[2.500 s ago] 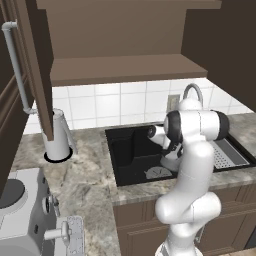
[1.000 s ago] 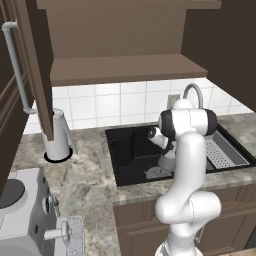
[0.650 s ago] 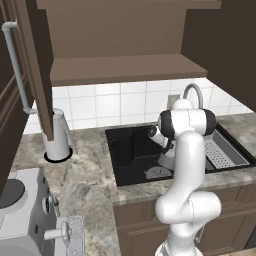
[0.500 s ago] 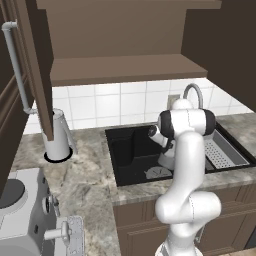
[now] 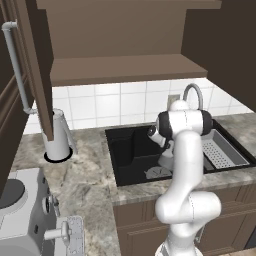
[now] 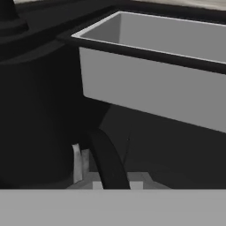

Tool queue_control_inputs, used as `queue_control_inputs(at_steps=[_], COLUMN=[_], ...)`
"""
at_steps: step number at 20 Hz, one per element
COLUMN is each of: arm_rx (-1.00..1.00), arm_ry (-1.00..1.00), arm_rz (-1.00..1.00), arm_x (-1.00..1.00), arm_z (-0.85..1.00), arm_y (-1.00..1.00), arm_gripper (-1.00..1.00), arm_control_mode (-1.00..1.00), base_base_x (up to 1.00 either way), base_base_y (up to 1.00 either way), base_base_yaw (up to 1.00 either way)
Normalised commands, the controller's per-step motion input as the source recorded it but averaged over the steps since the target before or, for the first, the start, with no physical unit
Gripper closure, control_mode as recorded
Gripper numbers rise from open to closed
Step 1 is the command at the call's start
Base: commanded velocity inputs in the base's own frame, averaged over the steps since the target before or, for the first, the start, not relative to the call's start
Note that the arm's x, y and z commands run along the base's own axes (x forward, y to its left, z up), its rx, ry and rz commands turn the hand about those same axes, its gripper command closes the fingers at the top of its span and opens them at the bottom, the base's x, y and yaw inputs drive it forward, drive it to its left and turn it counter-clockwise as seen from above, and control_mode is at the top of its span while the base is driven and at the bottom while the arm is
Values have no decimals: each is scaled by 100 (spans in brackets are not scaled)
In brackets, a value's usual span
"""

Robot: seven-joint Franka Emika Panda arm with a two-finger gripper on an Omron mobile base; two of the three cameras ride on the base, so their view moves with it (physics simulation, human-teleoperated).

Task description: Open the cabinet, pick the kettle from the cabinet, and place it in the sink.

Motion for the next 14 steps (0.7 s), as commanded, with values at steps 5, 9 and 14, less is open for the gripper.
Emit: queue_control_inputs(at_steps=[5, 9, 14], arm_rx=[0, 0, 0], arm_ry=[-7, -8, -3], arm_rz=[-10, -10, -8], arm_x=[-9, -13, -20], arm_z=[-43, -41, -45], arm_y=[0, 0, 7], arm_gripper=[100, 100, 100], arm_control_mode=[-100, -100, -100], base_base_x=[0, 0, 0], base_base_y=[0, 0, 0], base_base_yaw=[0, 0, 0])
